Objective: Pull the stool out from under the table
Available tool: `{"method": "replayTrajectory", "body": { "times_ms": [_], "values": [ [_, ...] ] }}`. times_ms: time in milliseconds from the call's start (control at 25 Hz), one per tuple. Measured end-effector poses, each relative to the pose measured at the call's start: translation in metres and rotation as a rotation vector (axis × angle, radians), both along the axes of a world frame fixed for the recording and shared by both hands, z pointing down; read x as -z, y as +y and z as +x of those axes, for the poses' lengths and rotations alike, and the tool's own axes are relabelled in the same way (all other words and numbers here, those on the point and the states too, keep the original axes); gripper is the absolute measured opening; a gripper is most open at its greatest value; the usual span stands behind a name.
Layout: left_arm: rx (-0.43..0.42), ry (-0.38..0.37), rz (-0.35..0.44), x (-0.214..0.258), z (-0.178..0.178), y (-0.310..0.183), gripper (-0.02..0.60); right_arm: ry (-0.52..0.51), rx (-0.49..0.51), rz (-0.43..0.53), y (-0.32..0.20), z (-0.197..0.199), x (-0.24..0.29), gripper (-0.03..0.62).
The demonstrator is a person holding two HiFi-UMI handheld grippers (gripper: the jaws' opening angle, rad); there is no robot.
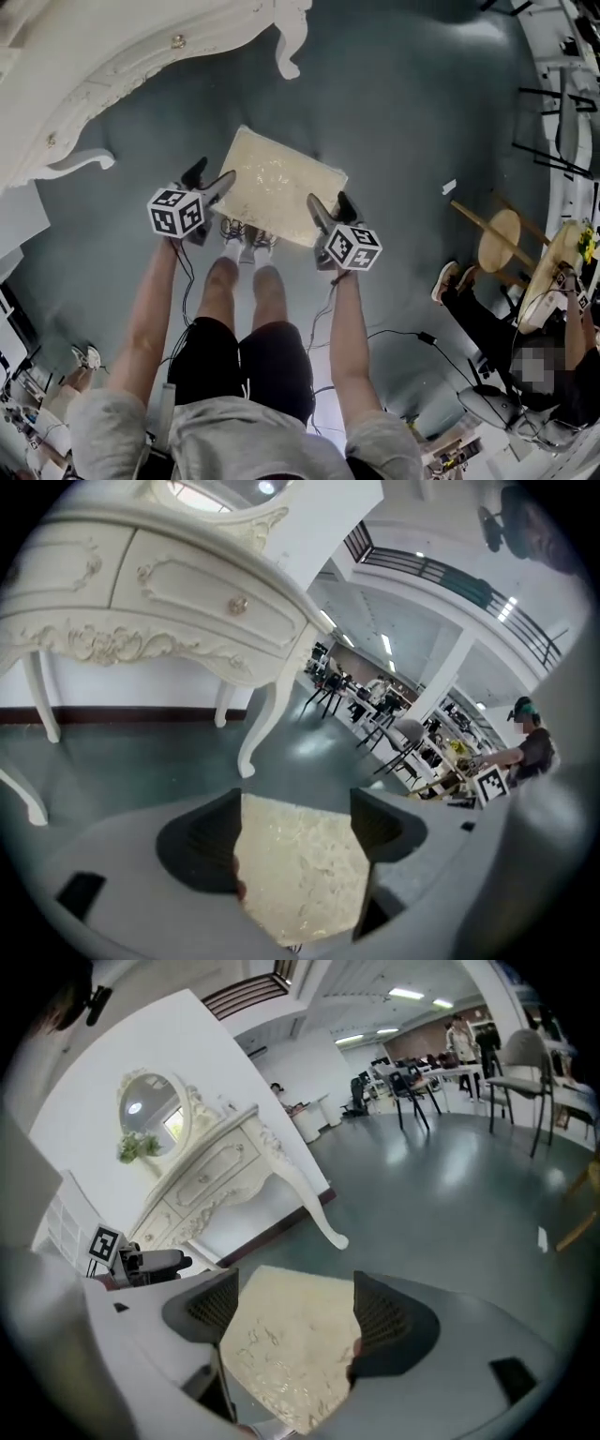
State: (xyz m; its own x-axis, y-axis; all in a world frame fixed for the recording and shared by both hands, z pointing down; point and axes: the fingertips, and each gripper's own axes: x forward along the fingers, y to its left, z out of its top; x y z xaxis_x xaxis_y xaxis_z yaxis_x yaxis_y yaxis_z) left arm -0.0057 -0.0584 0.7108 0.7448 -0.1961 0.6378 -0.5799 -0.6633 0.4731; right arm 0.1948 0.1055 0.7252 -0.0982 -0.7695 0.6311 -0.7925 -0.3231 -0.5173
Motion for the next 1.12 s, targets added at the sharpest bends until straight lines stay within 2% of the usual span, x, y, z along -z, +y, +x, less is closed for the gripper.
{"method": "replayTrajectory", "body": {
  "times_ms": [160,320,560,760,920,1120],
  "values": [
    [0.028,0.028,0.087,0.077,0.011,-0.019,0.350,0.066,0.092,0.081,-0.047,0.001,0.079,0.396],
    [0.056,0.036,0.217,0.163,0.009,-0.038,0.321,0.156,0.191,0.162,-0.088,-0.007,0.167,0.396],
    [0.138,0.042,0.413,0.280,-0.013,-0.066,0.279,0.281,0.329,0.315,-0.149,-0.042,0.288,0.396],
    [0.206,0.039,0.542,0.364,-0.041,-0.070,0.237,0.388,0.410,0.433,-0.178,-0.080,0.378,0.387],
    [0.286,0.036,0.642,0.422,-0.070,-0.066,0.187,0.475,0.430,0.530,-0.187,-0.111,0.440,0.258],
    [0.385,0.027,0.722,0.471,-0.106,-0.056,0.124,0.516,0.453,0.635,-0.182,-0.146,0.500,0.183]
  ]
}}
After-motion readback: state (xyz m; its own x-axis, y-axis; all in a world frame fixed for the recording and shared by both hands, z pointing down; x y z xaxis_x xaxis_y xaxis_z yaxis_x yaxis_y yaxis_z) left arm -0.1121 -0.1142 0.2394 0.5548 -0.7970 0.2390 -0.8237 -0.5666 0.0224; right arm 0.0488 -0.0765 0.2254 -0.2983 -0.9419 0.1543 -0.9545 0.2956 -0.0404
